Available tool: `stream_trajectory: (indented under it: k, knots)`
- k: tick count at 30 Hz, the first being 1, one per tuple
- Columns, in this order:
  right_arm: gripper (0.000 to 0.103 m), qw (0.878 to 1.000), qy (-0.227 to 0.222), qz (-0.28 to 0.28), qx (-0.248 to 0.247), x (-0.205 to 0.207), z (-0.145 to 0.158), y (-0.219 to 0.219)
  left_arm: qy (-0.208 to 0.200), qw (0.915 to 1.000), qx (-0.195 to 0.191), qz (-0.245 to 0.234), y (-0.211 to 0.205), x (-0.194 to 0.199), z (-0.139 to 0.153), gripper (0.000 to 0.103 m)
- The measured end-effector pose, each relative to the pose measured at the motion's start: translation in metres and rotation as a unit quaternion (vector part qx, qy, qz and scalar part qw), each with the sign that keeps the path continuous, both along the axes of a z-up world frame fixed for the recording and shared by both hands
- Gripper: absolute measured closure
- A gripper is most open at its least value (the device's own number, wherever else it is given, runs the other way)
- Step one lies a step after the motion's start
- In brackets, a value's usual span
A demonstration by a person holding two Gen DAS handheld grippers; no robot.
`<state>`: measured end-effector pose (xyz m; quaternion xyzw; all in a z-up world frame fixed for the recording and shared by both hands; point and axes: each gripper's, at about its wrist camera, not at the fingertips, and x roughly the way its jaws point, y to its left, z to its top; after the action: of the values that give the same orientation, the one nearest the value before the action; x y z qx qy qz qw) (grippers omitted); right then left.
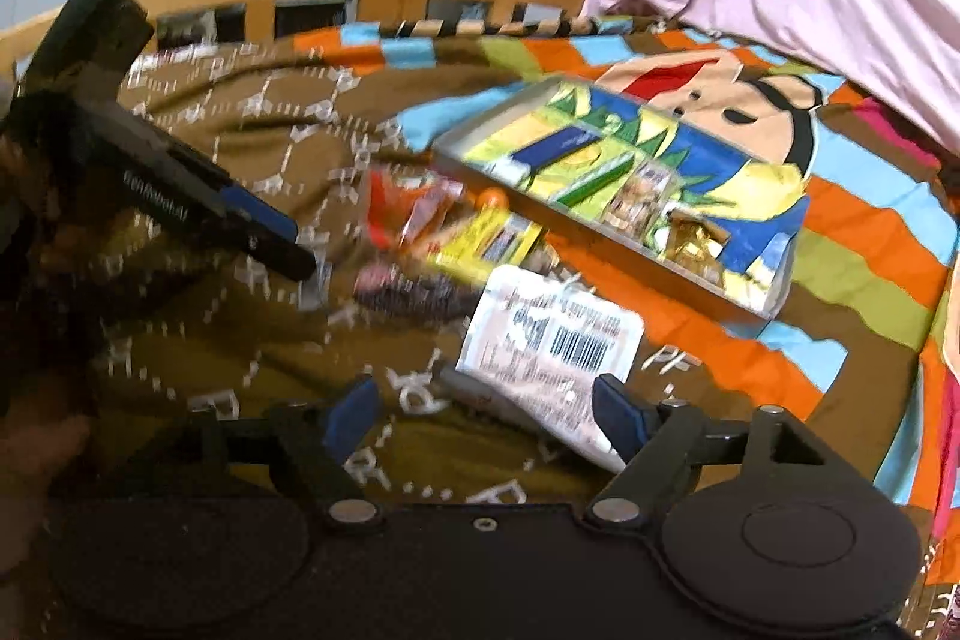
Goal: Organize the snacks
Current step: 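Grasp the small brown packet with the left tool while the right tool grasps the white QR-code packet, then lift both held packets and carry them toward the tray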
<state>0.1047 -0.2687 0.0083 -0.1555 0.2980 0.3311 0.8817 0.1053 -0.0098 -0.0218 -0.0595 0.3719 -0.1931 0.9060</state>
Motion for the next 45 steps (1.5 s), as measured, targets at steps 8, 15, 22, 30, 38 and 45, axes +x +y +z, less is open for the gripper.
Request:
stream_trajectory:
  k: [8, 15, 22, 30, 38, 45]
  knots:
    - [0.007, 0.990, 0.070, -0.124, 0.021, 0.072, -0.006, 0.013, 0.034, 0.9928, 0.053, -0.102, -0.032, 0.043, -0.005, 0.035]
    - [0.002, 0.977, 0.145, -0.151, 0.030, 0.101, -0.036, 0.015, 0.074, 0.9895, 0.052, -0.113, -0.036, 0.065, -0.020, 0.041]
    - [0.001, 0.966, 0.204, -0.146, 0.057, 0.106, -0.055, 0.011, 0.089, 0.9874, 0.052, -0.120, -0.036, 0.072, -0.027, 0.062]
    - [0.001, 0.976, 0.172, -0.135, 0.012, 0.097, -0.062, 0.027, 0.091, 0.9864, 0.052, -0.127, -0.042, 0.070, -0.026, 0.082]
    - [0.004, 0.980, 0.130, -0.148, -0.015, 0.088, -0.076, 0.037, 0.113, 0.9868, 0.044, -0.107, -0.035, 0.055, -0.034, 0.087]
    - [0.007, 0.980, 0.116, -0.164, 0.000, 0.082, -0.074, 0.034, 0.103, 0.9888, 0.030, -0.104, -0.040, 0.069, -0.027, 0.085]
